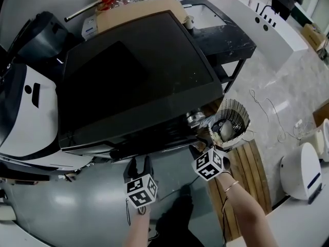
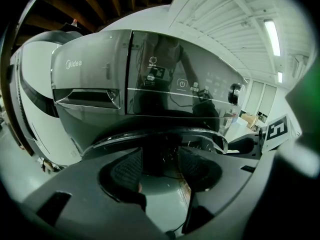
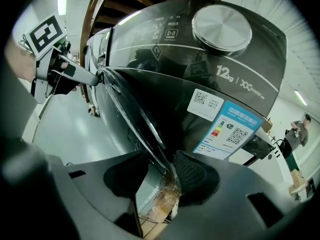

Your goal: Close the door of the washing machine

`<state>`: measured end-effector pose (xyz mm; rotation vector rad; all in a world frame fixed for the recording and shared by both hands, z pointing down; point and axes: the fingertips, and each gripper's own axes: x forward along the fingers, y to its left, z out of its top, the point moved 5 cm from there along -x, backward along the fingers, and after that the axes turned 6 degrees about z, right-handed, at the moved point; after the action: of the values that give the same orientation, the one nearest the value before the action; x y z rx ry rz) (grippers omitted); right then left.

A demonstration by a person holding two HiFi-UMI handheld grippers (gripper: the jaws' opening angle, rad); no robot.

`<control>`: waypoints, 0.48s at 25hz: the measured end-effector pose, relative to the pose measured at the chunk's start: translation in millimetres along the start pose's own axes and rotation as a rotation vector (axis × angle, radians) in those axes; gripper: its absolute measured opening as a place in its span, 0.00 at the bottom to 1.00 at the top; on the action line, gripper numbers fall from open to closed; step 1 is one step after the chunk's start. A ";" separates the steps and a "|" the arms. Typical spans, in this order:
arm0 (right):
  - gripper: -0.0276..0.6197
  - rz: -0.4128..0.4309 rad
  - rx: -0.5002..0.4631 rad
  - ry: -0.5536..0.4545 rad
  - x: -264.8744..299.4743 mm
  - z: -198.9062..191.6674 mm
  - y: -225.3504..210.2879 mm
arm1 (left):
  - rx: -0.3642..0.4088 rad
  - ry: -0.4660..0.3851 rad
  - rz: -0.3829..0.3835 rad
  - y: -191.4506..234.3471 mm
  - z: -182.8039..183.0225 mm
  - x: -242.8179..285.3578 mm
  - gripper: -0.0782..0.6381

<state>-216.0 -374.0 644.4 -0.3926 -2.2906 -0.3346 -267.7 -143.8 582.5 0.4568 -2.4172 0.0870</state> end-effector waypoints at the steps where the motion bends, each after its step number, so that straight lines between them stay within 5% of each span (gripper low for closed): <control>1: 0.32 -0.014 0.014 -0.006 -2.3 -2.5 -1.9 | -0.003 -0.001 0.003 -0.6 0.0 0.3 0.45; 4: 0.30 -0.027 0.141 -0.056 -10.6 -14.1 -9.2 | -0.021 -0.006 0.018 -3.2 -0.4 0.5 0.45; 8: 0.25 0.001 0.459 -0.129 -16.3 -33.4 -17.8 | -0.040 0.001 0.041 -8.6 -0.7 0.7 0.45; 12: 0.25 0.043 0.577 -0.128 -12.7 -43.9 -10.4 | -0.042 0.005 0.044 -11.0 -0.9 -0.7 0.45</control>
<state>-182.9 -401.4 663.1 -0.1678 -2.3700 0.3812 -262.8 -153.8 582.1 0.3840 -2.4196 0.0558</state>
